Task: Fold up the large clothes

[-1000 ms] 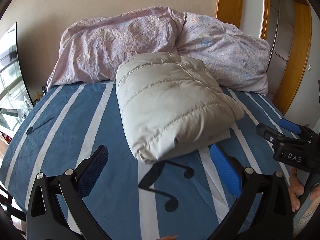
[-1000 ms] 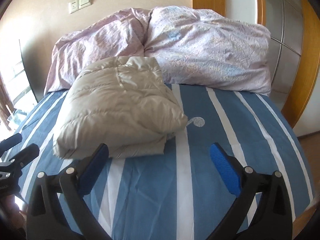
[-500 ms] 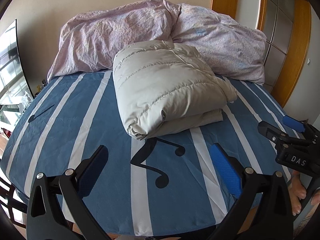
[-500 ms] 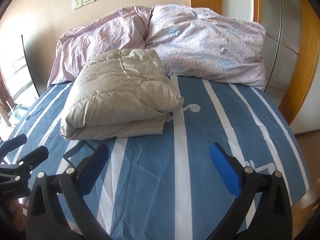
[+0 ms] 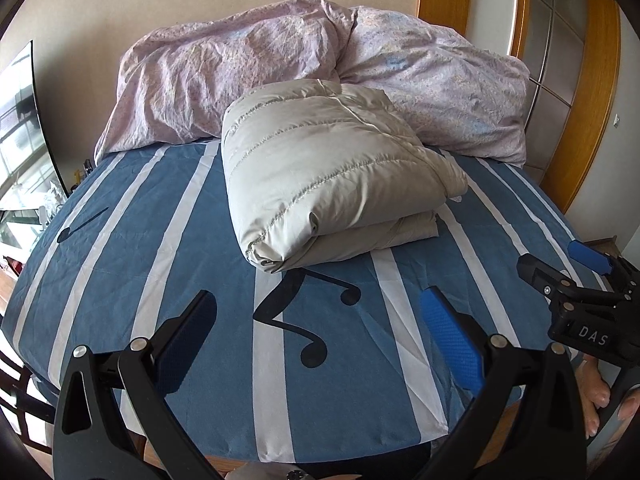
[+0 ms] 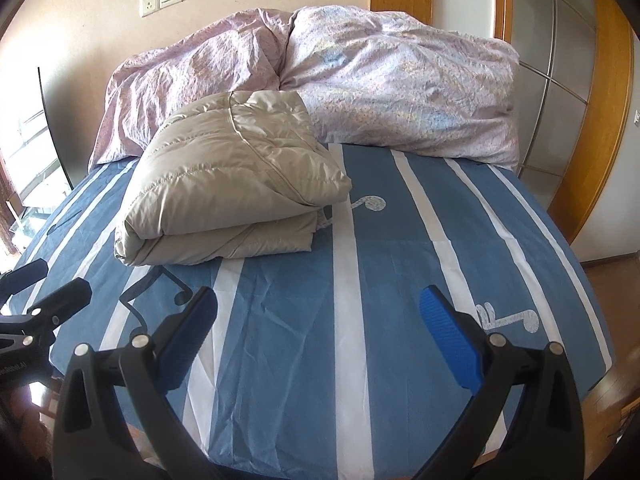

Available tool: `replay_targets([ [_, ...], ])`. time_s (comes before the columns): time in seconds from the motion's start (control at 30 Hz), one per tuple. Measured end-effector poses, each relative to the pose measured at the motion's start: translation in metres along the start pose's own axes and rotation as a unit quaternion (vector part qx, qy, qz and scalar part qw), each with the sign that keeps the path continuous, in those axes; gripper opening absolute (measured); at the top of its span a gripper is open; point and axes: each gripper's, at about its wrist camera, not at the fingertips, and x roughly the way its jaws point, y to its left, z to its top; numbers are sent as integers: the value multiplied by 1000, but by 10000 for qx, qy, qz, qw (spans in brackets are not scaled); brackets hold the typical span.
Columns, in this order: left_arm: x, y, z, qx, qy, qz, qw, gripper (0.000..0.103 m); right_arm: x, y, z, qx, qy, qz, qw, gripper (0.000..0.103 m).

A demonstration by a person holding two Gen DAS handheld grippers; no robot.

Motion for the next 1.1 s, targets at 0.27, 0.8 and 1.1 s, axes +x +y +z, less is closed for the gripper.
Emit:
replay_targets([
  [0.27, -2, 1, -2, -28, -2, 5, 10000, 102, -4, 0, -2, -40, -18, -8, 10000, 101],
  [0.8, -7, 4, -7, -70, -16, 7, 10000, 102, -8, 3, -3, -80, -48, 18, 10000, 101],
  [1.1, -8, 3, -6, -64, -17, -27, 10000, 102, -8, 0, -3, -88, -54, 12, 9999, 101],
])
